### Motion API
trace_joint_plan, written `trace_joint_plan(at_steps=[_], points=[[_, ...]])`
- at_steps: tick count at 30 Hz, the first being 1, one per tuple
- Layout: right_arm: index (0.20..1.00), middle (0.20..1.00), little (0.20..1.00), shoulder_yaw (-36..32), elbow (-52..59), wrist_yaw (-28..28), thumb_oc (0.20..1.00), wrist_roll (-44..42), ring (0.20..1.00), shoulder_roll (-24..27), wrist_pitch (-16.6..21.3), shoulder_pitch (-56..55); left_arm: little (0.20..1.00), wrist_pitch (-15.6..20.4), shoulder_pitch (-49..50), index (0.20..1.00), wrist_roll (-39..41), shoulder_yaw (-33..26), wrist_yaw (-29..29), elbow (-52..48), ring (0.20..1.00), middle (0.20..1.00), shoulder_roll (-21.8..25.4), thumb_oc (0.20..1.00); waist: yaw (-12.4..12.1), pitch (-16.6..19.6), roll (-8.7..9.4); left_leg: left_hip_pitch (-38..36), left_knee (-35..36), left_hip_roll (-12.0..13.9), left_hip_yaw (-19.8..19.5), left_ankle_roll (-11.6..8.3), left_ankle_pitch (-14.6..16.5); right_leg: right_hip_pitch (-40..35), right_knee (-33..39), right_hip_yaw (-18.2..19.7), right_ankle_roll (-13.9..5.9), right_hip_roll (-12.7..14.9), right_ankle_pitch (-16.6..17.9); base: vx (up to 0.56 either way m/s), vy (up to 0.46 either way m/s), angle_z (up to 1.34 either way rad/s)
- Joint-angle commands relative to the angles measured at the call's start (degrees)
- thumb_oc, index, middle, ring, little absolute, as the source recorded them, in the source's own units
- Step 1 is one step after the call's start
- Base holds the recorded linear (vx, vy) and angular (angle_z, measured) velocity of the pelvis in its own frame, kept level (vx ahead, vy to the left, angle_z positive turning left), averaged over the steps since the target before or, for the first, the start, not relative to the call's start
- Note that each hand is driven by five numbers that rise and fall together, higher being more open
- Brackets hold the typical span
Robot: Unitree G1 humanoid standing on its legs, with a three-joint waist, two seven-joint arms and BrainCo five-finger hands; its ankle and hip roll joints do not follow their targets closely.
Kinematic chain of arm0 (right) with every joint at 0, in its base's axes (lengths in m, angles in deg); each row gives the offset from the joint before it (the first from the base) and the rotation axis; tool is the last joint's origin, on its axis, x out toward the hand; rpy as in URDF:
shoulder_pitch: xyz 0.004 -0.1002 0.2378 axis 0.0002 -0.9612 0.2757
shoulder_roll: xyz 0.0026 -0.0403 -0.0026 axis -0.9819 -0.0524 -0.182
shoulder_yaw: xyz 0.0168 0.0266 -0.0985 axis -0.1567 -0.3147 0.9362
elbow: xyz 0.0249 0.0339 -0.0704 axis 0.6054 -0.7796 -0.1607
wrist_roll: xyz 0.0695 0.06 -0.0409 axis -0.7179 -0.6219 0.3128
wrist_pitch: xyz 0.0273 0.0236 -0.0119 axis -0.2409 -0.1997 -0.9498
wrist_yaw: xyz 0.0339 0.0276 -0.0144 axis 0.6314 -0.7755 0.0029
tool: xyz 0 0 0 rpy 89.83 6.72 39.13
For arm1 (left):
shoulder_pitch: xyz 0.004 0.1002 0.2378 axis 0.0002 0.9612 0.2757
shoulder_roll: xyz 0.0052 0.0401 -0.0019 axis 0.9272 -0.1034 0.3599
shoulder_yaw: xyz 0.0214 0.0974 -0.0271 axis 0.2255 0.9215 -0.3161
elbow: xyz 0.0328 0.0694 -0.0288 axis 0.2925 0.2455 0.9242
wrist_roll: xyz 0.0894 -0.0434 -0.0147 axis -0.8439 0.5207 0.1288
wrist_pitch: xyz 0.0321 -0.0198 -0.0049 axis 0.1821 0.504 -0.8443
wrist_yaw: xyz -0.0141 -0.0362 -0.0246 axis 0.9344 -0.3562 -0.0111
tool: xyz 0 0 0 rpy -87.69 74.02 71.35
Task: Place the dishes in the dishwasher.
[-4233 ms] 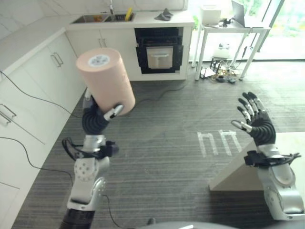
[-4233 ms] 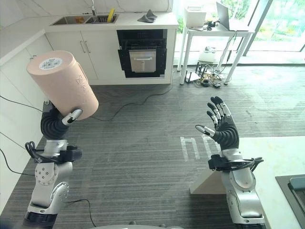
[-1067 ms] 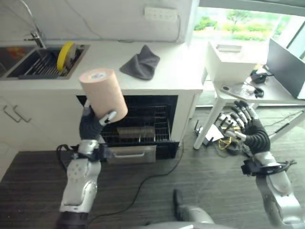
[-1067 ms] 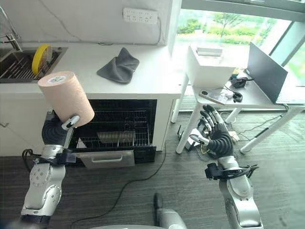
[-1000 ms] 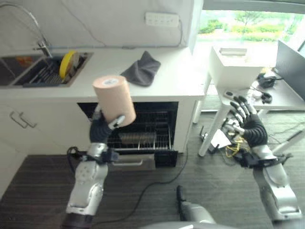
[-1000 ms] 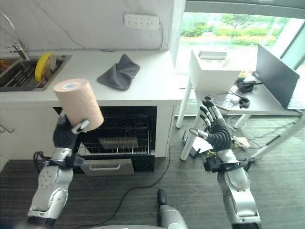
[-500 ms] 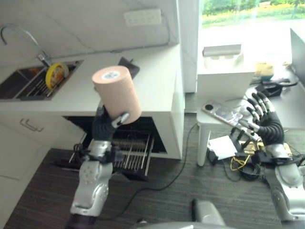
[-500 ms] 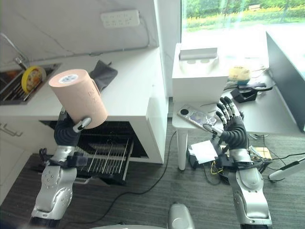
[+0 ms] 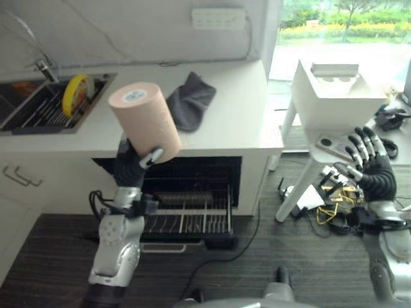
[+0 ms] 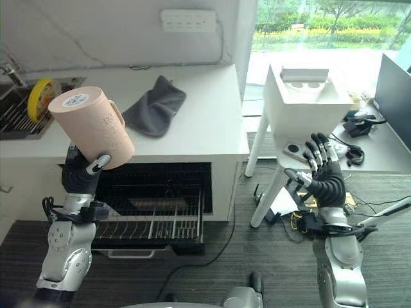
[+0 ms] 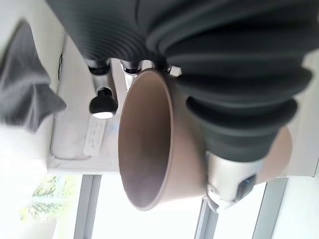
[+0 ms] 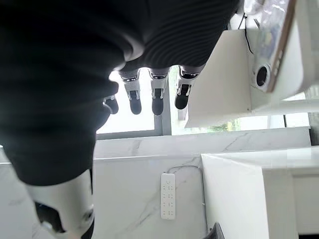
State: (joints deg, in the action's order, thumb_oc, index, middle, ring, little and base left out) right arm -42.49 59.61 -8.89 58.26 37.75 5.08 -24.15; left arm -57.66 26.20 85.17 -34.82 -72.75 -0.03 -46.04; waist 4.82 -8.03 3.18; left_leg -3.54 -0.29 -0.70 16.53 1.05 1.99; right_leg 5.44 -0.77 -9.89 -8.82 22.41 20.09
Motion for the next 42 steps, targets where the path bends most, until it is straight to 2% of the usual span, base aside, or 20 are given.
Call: trace_joint_plan(at_steps=[1, 3, 6, 14, 18, 19, 20, 21, 22, 23, 24, 27, 28, 29, 32, 33, 34, 35, 39, 42], points=[[1.000, 1.000, 1.000, -0.1, -0.9, -0.8, 1.000, 0.8, 1.000, 4.3, 3.3, 7.5, 0.200, 1.6, -1.5, 0.200, 0.4, -4.7, 1.3, -6.0, 0.200, 0.200, 1.3, 0.200, -0.9, -0.5, -2.37, -4.1, 4.7, 8.1, -3.8, -3.92, 2.3, -5.1, -2.0, -2.8, -2.53, -7.4, -17.2, -0.06, 0.241, -0.72], [1.000, 1.000, 1.000, 0.4, -0.8, -2.7, 1.000, 0.1, 1.000, 4.9, 4.7, 6.7, 0.200, 2.4, -2.4, 0.200, -0.2, -3.5, 0.6, -5.1, 0.200, 0.200, 1.7, 0.200, -0.4, -0.4, -1.96, -3.4, 4.5, 6.7, -4.0, -2.27, 2.3, -4.6, -6.6, -1.0, -0.53, -14.2, -21.7, -0.04, 0.180, -0.29], [1.000, 1.000, 1.000, 1.1, -1.1, -3.8, 1.000, 0.3, 1.000, 5.1, 6.0, 6.3, 0.200, 2.8, -3.4, 0.200, -2.0, -1.6, -1.1, -5.0, 0.200, 0.200, 1.3, 0.200, -0.1, 0.1, -1.41, -3.4, 4.8, 4.7, -4.5, -1.49, 2.6, -5.6, -5.7, -0.2, 1.91, -18.2, -24.0, -0.01, 0.027, 0.00], [1.000, 1.000, 1.000, 3.4, -3.1, -5.9, 1.000, -0.6, 1.000, 4.7, 5.5, 8.6, 0.200, 2.0, -3.7, 0.200, -3.1, -0.4, -3.1, -5.1, 0.200, 0.200, 1.3, 0.200, -0.4, 2.4, -1.94, -4.1, 5.3, 3.4, -5.0, -2.22, 2.0, -11.0, 5.6, 0.9, 3.60, -20.2, -21.0, 0.04, -0.165, 0.06], [1.000, 1.000, 1.000, 3.2, -3.2, -4.0, 1.000, -0.6, 1.000, 5.0, 4.7, 8.4, 0.200, 1.9, -3.7, 0.200, -2.4, -0.9, -3.6, -5.3, 0.200, 0.200, 1.4, 0.200, -0.1, 2.1, -2.02, -1.5, -2.2, 3.8, -2.7, -4.01, 1.9, -11.3, 5.8, 1.1, 4.43, -20.0, -21.3, -0.01, -0.152, -0.01], [1.000, 1.000, 1.000, 2.5, -3.6, -4.1, 1.000, -0.3, 1.000, 6.1, 5.2, 8.6, 0.200, 2.1, -3.4, 0.200, -1.6, -1.0, -3.0, -6.2, 0.200, 0.200, 0.9, 0.200, -0.5, 0.9, -1.34, 5.9, -16.3, 5.2, -3.9, -6.34, -0.2, -11.1, 5.8, 1.0, 5.54, -19.1, -21.0, -0.11, -0.122, 0.05], [1.000, 1.000, 1.000, 2.1, -4.8, -4.6, 1.000, 0.4, 1.000, 6.9, 5.2, 10.2, 0.200, 2.0, -3.4, 0.200, -1.4, -0.8, -2.8, -6.2, 0.200, 0.200, 0.1, 0.200, -0.8, 0.1, -1.35, 9.5, -20.9, 7.1, -6.3, -7.27, -1.4, -11.1, 5.8, 1.2, 5.99, -18.6, -20.7, -0.09, -0.028, 0.37], [1.000, 1.000, 1.000, 2.1, -5.4, -4.6, 1.000, 0.2, 1.000, 7.1, 5.0, 11.2, 0.200, 2.2, -3.4, 0.200, -1.2, -0.6, -2.7, -5.9, 0.200, 0.200, -0.1, 0.200, -0.6, 0.0, -1.55, 8.8, -18.2, 8.8, -6.2, -7.10, -1.1, -11.1, 5.8, 1.2, 5.83, -18.5, -20.8, 0.08, 0.400, 0.14], [1.000, 1.000, 1.000, 1.3, -5.3, -3.5, 1.000, -0.2, 1.000, 7.2, 4.7, 11.8, 0.200, 3.4, -2.3, 0.200, -0.4, -0.8, -1.8, -5.7, 0.200, 0.200, -0.4, 0.200, 0.1, 0.4, -2.56, 3.9, -5.7, 13.4, -4.5, -7.43, -3.3, -11.6, 5.8, 1.5, 4.89, -17.9, -21.4, 0.19, 0.564, -0.13], [1.000, 1.000, 1.000, 0.6, -4.9, -2.5, 1.000, -0.4, 1.000, 7.2, 5.0, 10.8, 0.200, 4.2, -1.7, 0.200, 0.0, -0.9, -1.5, -5.5, 0.200, 0.200, -0.4, 0.200, 0.7, 0.7, -3.12, 1.4, 0.5, 15.3, -3.2, -8.08, -6.1, -12.0, 5.8, 1.5, 4.45, -17.4, -21.8, 0.32, 0.927, -0.68], [1.000, 1.000, 1.000, -0.7, -4.2, -1.5, 1.000, -0.9, 1.000, 8.0, 5.9, 8.9, 0.200, 6.2, -1.6, 0.200, 0.7, -0.1, -1.3, -3.9, 0.200, 0.200, -0.5, 0.200, 1.8, 1.1, -4.14, 1.5, 5.3, 19.3, -3.2, -10.18, -10.0, -12.6, 5.8, 1.2, 3.59, -16.1, -22.5, 0.26, 0.771, -0.37], [1.000, 1.000, 1.000, -1.7, -4.7, -1.6, 1.000, -1.7, 1.000, 9.9, 5.0, 10.2, 0.200, 8.0, -1.5, 0.200, 1.7, 0.0, -0.5, -3.2, 0.200, 0.200, -0.9, 0.200, 1.9, 1.1, -4.66, 1.5, 5.3, 19.9, -5.5, -10.98, -8.6, -12.8, 5.8, 1.7, 2.09, -13.2, -22.3, 0.19, 0.635, -0.07], [1.000, 1.000, 1.000, -2.0, -4.6, -1.7, 1.000, -1.9, 1.000, 10.3, 4.3, 10.8, 0.200, 8.1, -1.6, 0.200, 2.2, -0.5, -0.3, -3.2, 0.200, 0.200, -0.9, 0.200, 2.0, 1.1, -4.72, 0.9, 5.3, 19.3, -3.9, -10.98, -7.6, -13.0, 5.8, 1.4, 0.99, -11.9, -21.9, 0.25, 0.991, -0.28], [1.000, 1.000, 1.000, -3.4, -3.8, -2.0, 1.000, -1.6, 1.000, 9.8, 2.9, 10.2, 0.200, 6.1, -2.9, 0.200, 3.7, -1.4, -0.5, -3.6, 0.200, 0.200, -0.3, 0.200, 1.5, 1.1, -4.34, 0.3, 5.3, 17.0, -2.2, -10.66, -5.8, -13.2, 5.6, -0.9, -3.46, -6.9, -19.6, 0.21, 0.922, -0.06], [1.000, 1.000, 1.000, -3.1, -2.2, -3.3, 1.000, -1.5, 1.000, 6.1, 3.4, 8.4, 0.200, 3.5, -6.1, 0.200, 1.4, -1.0, 0.5, -4.5, 0.200, 0.200, -0.6, 0.200, 0.3, 0.8, -2.66, -0.1, 5.3, 11.6, -5.1, -7.65, -2.7, -9.8, 0.5, -3.8, -3.57, -1.7, -14.3, 0.22, 0.796, 0.41], [1.000, 1.000, 1.000, -1.1, -2.6, -4.0, 1.000, -0.2, 1.000, 4.3, 3.0, 8.9, 0.200, 1.7, -6.0, 0.200, 1.1, -2.3, 0.6, -5.1, 0.200, 0.200, 0.1, 0.200, -1.3, 1.0, -2.23, -0.9, 5.3, 9.6, -4.5, -5.24, -1.0, -8.8, -2.2, -6.0, -3.00, -3.2, -15.4, 0.24, 0.525, 0.31], [1.000, 1.000, 1.000, -0.8, -2.7, -4.6, 1.000, -0.3, 1.000, 4.6, 2.9, 8.7, 0.200, 1.5, -6.3, 0.200, 1.9, -1.9, 0.4, -5.0, 0.200, 0.200, 1.2, 0.200, -0.6, 1.0, -2.03, -0.6, 5.3, 8.8, -6.0, -4.55, -0.5, -8.0, 0.3, -2.2, -2.18, -8.2, -18.0, 0.25, 0.326, -0.41], [1.000, 1.000, 1.000, -0.7, -2.5, -4.9, 1.000, -0.1, 1.000, 4.7, 2.5, 8.7, 0.200, 1.4, -6.9, 0.200, 1.1, -1.1, -0.3, -5.1, 0.200, 0.200, 1.1, 0.200, -0.3, 1.0, -1.25, -0.3, 5.3, 7.9, -6.7, -4.22, -0.1, -7.6, 4.3, -1.3, -1.90, -10.6, -16.6, 0.14, -0.001, -0.26], [1.000, 1.000, 1.000, 0.9, -4.8, -6.4, 1.000, -0.8, 1.000, 5.5, 2.9, 10.9, 0.200, 2.1, -7.7, 0.200, -0.2, 0.5, -1.8, -5.2, 0.200, 0.200, 1.3, 0.200, -1.1, 0.8, -0.62, -0.3, 5.3, 8.0, -7.5, -3.92, 0.2, -7.3, 5.8, -0.2, -1.45, -12.1, -16.4, 0.03, -0.269, 0.37], [1.000, 1.000, 1.000, 1.3, -5.3, -5.4, 1.000, -0.9, 1.000, 6.1, 1.9, 11.4, 0.200, 1.5, -7.4, 0.200, -2.3, 0.4, -3.4, -5.2, 0.200, 0.200, 1.3, 0.200, -1.4, 1.8, -1.03, -0.8, 5.3, 9.8, -6.2, -4.88, -0.3, -8.7, 5.8, -0.8, -0.21, -13.2, -18.6, 0.03, -0.183, 0.09]])
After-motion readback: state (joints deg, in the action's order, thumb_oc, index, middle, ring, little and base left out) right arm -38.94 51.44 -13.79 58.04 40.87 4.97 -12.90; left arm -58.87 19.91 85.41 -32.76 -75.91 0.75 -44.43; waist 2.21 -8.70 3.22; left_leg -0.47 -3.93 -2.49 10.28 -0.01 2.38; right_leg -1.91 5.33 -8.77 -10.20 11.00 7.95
